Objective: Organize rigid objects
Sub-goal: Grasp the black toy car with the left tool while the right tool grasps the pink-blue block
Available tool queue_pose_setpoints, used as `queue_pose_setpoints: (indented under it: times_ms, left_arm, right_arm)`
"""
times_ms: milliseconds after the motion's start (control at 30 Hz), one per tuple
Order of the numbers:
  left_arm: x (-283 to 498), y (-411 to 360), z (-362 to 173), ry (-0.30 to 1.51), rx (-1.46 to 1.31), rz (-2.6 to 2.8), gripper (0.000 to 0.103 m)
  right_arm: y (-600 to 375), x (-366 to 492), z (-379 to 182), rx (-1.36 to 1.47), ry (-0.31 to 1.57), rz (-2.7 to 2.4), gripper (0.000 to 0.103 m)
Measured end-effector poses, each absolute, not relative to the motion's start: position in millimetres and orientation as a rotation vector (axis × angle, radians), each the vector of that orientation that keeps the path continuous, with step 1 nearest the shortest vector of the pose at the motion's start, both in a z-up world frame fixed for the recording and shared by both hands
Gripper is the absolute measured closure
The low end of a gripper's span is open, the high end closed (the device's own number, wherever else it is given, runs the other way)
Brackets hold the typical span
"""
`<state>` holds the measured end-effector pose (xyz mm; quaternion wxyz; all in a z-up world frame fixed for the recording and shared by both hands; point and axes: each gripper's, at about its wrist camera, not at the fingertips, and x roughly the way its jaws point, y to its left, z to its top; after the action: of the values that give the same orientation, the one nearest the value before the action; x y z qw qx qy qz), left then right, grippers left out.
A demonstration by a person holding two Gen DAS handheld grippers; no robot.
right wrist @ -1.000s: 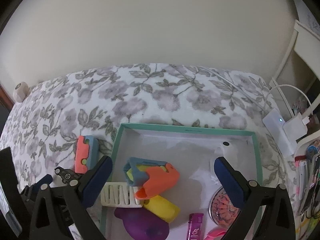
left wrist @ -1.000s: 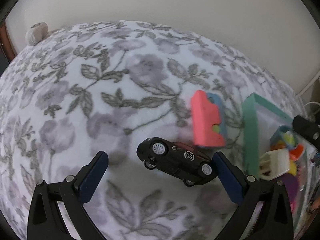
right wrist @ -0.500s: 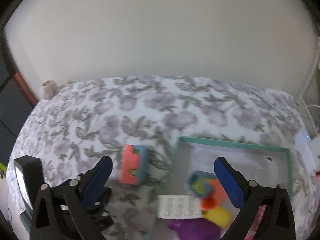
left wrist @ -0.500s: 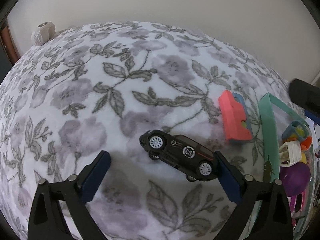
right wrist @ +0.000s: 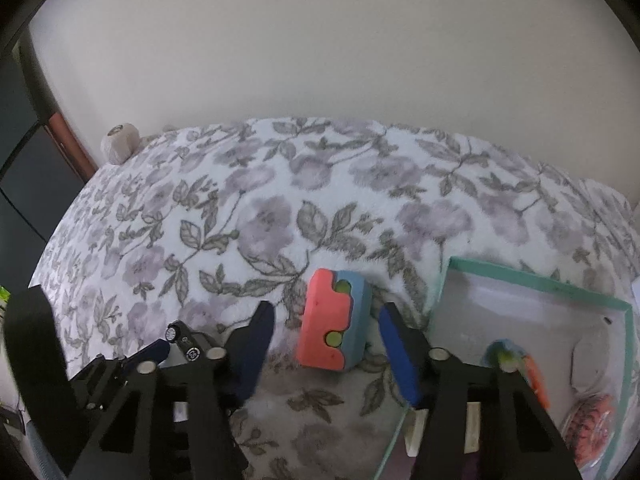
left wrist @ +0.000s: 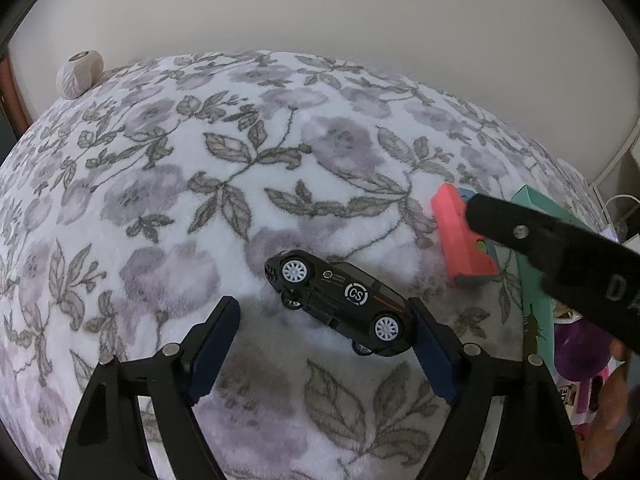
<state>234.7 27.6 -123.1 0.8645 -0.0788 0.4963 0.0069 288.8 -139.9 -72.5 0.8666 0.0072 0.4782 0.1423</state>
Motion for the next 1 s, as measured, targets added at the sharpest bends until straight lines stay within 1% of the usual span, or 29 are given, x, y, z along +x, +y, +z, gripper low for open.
queue_pose_setpoints:
  times_ms: [100,300,400,500,600,667,800,867,900,933,967,1000]
  left_arm:
    - [235.2,27.1,-122.9,1.032,-0.171,0.010,0.020]
    - [235.4,22.9,-121.5,1.019,-0.164,-0.018,0.020]
    - [236.9,20.1,-122.3,1.018,-0.149,-0.018,0.027]
    - [237.2,19.2,-122.7,1.014,-0.138,-0.018,0.028]
    - [237.3,19.9,-122.5,1.009,-0.136,-0.016,0.034]
    - [237.0,20.3,-122.6,1.007,-0.138,-0.018,0.034]
    - [236.6,19.6,-122.4,1.004,-0.133,-0.021,0.038]
    - [236.3,20.2,-121.8,1.003,-0.137,-0.025,0.043]
    - [236.1,20.4,-121.3,1.002,-0.139,-0.026,0.053]
    - [236.0,20.6,-120.8,1.002,-0.140,-0.026,0.055]
    - [235.6,20.6,-120.6,1.003,-0.142,-0.028,0.055]
    - [235.2,20.3,-120.6,1.002,-0.141,-0.028,0.056]
  right_arm:
    - [-136.0,292.4,-82.2,0.021,1.021,0.302,0.050]
    - [-132.6,298.2,-95.1,0.013,1.050,0.271,0.050]
    - [-131.7,300.1,-98.1,-0.010,1.053,0.252,0.050]
    - [-131.9,302.5,-101.5,-0.014,1.061,0.245,0.050]
    - [-125.0,303.5,-106.5,-0.067,1.058,0.224,0.050]
    - [-120.1,303.3,-109.9,-0.099,1.059,0.217,0.050]
    - [-119.2,304.0,-111.0,-0.102,1.066,0.214,0.050]
    - [-119.0,304.4,-111.4,-0.108,1.066,0.212,0.050]
    - [-119.0,304.6,-111.6,-0.110,1.066,0.212,0.051]
    - [-118.7,304.3,-111.6,-0.112,1.066,0.210,0.052]
    - [-118.6,304.3,-111.7,-0.117,1.065,0.208,0.055]
    - [-118.9,304.5,-111.7,-0.119,1.064,0.209,0.055]
